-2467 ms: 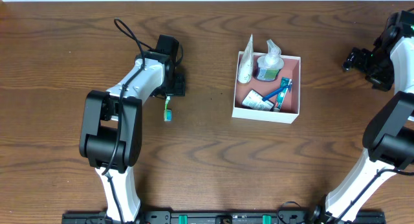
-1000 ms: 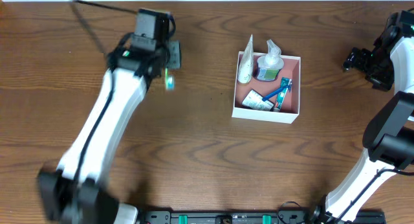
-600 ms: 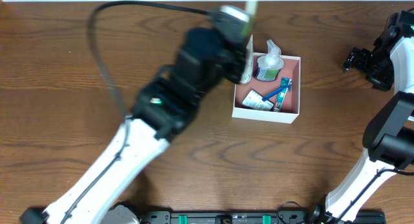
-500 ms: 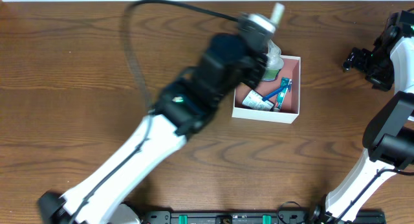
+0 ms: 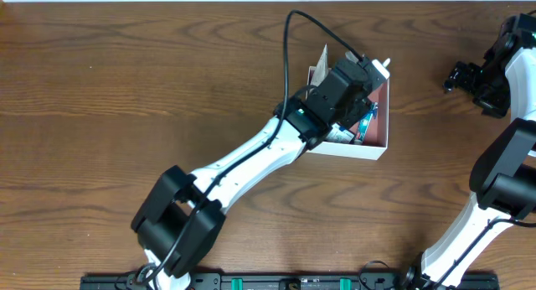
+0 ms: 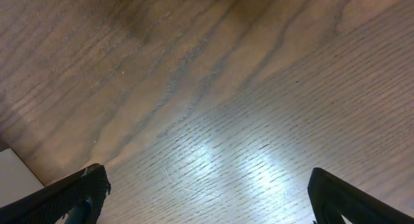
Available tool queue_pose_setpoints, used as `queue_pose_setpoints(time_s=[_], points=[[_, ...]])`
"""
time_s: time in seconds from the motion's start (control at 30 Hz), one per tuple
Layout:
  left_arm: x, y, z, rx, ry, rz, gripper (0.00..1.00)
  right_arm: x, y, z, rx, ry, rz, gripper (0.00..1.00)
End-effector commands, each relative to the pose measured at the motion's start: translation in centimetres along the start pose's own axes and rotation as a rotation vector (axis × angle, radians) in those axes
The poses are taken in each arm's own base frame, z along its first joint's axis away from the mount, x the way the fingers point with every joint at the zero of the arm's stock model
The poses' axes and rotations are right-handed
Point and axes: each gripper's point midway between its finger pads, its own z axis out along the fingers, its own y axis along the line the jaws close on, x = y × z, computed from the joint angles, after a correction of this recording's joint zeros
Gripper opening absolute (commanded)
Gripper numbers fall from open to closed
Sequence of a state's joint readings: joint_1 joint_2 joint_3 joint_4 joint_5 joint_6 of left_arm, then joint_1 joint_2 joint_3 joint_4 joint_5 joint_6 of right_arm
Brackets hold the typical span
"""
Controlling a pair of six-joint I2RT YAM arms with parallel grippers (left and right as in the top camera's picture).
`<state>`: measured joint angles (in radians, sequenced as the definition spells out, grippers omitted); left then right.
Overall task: Pack container
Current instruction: 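Lift the toothbrush with the left gripper and lower it into the box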
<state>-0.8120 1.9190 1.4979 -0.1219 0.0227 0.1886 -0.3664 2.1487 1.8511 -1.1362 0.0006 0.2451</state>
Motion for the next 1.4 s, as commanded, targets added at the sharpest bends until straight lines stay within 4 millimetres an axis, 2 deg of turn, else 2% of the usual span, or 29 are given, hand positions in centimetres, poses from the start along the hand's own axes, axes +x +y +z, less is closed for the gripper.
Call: queue_pose_setpoints(time_s=[0.0,0.1,0.17,0.37,0.5,0.6,0.67,0.73,0.9,1.0,1.03,1.07,1.23,1.37], points=[[1.0,0.2,1.0,-0.008,0.02,0.038,0.08,-0.1,-0.5,-0.1,0.01,-0.005,0.015,0.99],[1.5,0.1,1.4,-0.006,0.035,0.038,0.22,-0.1,-0.5,-0.1,0.01,-0.005,0.015,0.99],[1.6,0.1,1.4,-0.005,0.04,0.039,0.27,-0.1,-0.5,-0.1,0.01,-0.005,0.015,0.99],[1.6,0.1,1.3,-0.005,0.042,0.038,0.37,-0.1,-0.5,-0.1,0.01,-0.005,0.015,0.99],[0.7,0.3,-0.1,-0.007,0.027,0.038,0.41,-0.1,-0.5,-0.1,0.01,-0.005,0.015,0.99],[-0.8,1.4,-2.8,-0.057,0.013,0.036,0.41,-0.1,-0.5,-0.1,0.01,-0.005,0.015,0.99],[-1.5,3.1,-5.4,-0.138,0.015,0.033,0.41,-0.1,-0.5,-0.1,0.01,-0.005,0.015,0.99],[-2.0,4.5,-8.8,-0.205,0.028,0.032,0.41,-0.1,-0.5,-0.1,0.01,-0.005,0.015,0.99],[-2.1,4.8,-15.8,-0.209,0.048,0.028,0.43,-0.1,-0.5,-0.1,0.01,-0.005,0.015,0.99],[-1.3,4.8,-19.4,-0.207,0.068,-0.012,0.61,-0.1,-0.5,-0.1,0.01,-0.005,0.015,0.99],[-0.9,4.8,-20.7,-0.206,0.08,-0.023,0.87,-0.1,-0.5,-0.1,0.01,-0.005,0.015,0.99],[-0.6,4.7,-21.4,-0.204,0.087,-0.021,0.98,-0.1,-0.5,-0.1,0.01,-0.005,0.015,0.99],[1.5,4.5,-24.5,-0.197,0.155,-0.012,0.98,-0.1,-0.5,-0.1,0.01,-0.005,0.015,0.99],[2.4,4.5,-25.1,-0.193,0.186,-0.008,0.98,-0.1,-0.5,-0.1,0.01,-0.005,0.016,0.99]])
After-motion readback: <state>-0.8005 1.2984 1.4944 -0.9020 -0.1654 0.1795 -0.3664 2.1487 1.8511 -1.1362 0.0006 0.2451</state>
